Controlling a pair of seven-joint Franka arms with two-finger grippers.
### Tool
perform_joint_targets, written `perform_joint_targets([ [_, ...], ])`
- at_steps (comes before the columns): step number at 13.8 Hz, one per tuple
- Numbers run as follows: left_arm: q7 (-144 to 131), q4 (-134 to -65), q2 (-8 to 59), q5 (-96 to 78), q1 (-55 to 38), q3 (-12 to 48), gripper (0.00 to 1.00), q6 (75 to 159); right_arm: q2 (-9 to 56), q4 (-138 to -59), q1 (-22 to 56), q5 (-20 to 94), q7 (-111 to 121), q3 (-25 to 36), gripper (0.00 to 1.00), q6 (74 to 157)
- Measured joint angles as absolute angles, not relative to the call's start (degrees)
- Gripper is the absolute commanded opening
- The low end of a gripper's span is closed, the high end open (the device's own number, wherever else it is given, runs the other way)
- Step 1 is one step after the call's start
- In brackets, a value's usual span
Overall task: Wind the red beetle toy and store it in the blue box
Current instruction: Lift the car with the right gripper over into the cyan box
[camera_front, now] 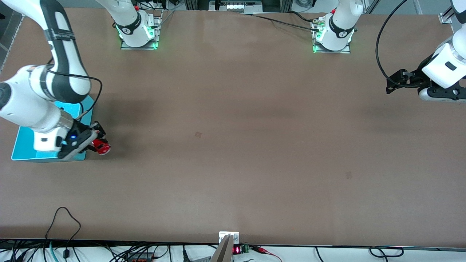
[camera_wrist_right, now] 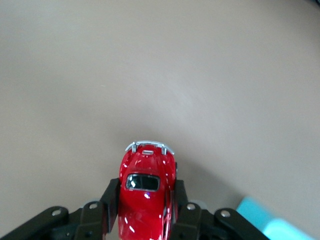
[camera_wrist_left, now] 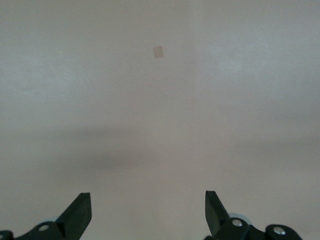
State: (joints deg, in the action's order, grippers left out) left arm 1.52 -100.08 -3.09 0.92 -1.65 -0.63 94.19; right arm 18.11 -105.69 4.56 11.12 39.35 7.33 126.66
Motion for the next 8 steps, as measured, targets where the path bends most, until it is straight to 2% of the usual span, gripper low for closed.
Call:
perform_joint_targets([
  [2, 1.6, -100.1, -3.1, 0.9, -1.6, -0.7, 1.00, 94.0, 18.2, -105.7, 4.2, 11.1, 31.3, 10.7, 0.15, 124.8],
  [4, 1.6, -100.1, -3.1, 0.9, -1.6, -0.7, 1.00, 94.0, 18.5, -105.7, 2.9, 11.1, 26.9, 13.6, 0.14, 123.8],
  [8, 1.6, -100.1, -3.1, 0.9, -1.6, -0.7, 1.00, 93.9, 19.7, -105.8, -3.6, 10.8, 26.1, 14.7, 0.15, 123.7],
])
